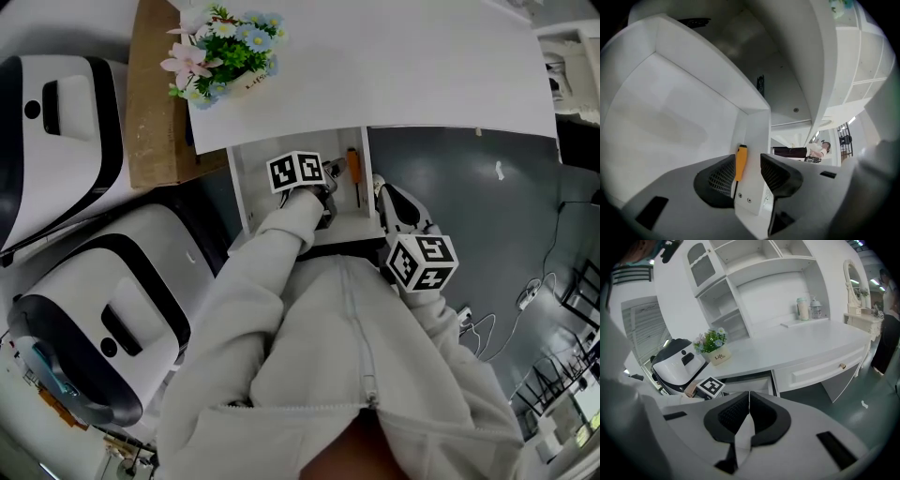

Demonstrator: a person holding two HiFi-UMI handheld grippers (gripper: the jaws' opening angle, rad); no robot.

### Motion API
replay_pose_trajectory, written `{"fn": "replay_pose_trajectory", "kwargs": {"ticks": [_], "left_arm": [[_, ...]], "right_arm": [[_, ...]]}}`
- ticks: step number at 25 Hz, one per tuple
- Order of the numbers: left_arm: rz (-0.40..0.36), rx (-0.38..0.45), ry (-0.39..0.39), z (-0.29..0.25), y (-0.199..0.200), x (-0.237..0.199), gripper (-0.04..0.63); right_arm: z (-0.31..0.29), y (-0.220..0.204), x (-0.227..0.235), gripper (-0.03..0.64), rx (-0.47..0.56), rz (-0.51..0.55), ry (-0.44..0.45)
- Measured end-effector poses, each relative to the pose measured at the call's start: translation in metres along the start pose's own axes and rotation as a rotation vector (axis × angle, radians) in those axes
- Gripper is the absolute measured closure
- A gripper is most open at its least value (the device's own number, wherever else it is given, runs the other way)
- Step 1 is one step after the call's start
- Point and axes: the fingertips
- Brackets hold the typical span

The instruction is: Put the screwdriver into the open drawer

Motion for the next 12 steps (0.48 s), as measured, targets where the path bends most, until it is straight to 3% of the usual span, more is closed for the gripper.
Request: {"fn": "replay_pose_trajectory", "kwargs": {"ticks": [5,12], "left_arm": [[-0.01,0.041,-0.081,0.028,0.004,0.019,0.402],[-0.092,0.087,-0.161,0.076,0.003,0.042,0.394]], "right_arm": [[0.0,0.004,-0.008,0.583,0.029,0.004,-0.004],[0.001,0.007,-0.026,0.583,0.073,0.001,0.0]]}}
Point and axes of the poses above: the fingertips, and each gripper's own axes: z backward along the fingers, x to its right, y out of its top, and after that the axes turned 4 degrees about -y, right-handed
